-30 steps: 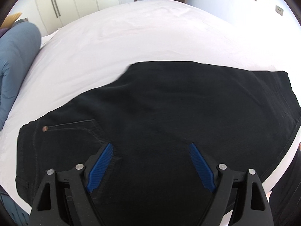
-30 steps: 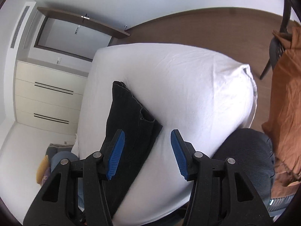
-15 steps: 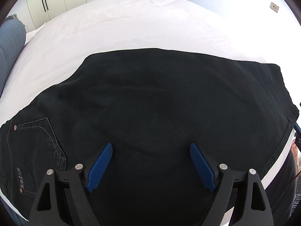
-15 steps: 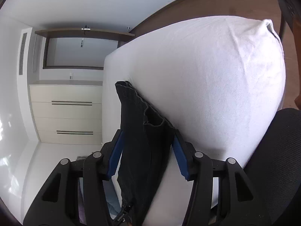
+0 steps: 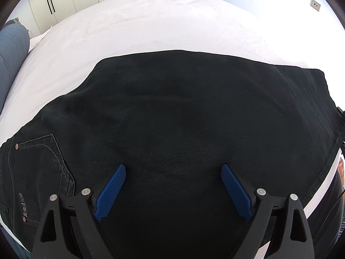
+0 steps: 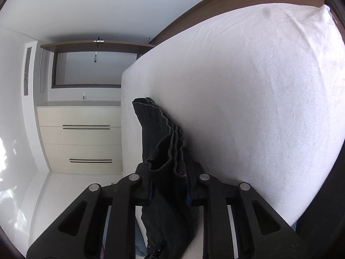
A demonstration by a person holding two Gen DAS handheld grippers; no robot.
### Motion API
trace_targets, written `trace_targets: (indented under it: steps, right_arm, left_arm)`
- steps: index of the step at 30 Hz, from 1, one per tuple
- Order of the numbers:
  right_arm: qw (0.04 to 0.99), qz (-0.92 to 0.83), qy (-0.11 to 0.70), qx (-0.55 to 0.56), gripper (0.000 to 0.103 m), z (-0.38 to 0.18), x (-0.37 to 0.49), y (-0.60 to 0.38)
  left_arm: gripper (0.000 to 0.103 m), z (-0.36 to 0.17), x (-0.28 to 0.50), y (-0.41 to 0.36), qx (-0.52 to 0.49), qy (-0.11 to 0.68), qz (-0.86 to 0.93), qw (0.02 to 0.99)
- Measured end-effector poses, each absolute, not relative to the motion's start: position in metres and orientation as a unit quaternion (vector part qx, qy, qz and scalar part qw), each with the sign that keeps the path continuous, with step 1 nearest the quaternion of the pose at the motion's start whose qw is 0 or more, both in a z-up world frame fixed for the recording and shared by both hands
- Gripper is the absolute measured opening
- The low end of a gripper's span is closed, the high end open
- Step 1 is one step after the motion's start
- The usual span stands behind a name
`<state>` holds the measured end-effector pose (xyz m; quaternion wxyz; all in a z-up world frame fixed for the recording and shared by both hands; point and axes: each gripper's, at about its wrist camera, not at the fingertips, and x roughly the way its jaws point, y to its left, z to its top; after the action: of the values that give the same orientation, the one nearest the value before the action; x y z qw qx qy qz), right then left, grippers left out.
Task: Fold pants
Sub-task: 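Grasp the jeans leg hem with the right tool, then lift the hem with the right tool and fold it over the jeans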
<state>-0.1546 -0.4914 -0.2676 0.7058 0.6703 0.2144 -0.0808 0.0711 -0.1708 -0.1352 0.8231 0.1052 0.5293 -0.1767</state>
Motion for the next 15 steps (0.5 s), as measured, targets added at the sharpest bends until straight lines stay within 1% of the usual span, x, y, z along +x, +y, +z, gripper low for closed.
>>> trace_targets:
  steps: [3,8,12,15]
  right_arm:
    - [0.703,-0.091,0.213,0.672,0.010,-0.269,-0.148,-0.491]
    - [0.746,-0.111,0.233,0.614,0.009,-0.245,-0.130,-0.474]
    - [0.826,-0.096,0.270,0.485,0.009,-0.191,-0.098,-0.434]
    - [0.882,-0.054,0.305,0.355,0.009,-0.155,-0.069,-0.372]
  left_arm:
    - [0.093,-0.139,0.071,-0.161,0.102,0.528,-0.178,0.824]
    - [0.094,-0.138,0.073,-0.145,0.086,0.525,-0.181,0.827]
    - [0.092,-0.136,0.075,-0.128,0.056,0.525,-0.187,0.829]
    - [0.093,-0.129,0.077,-0.109,0.000,0.528,-0.192,0.827]
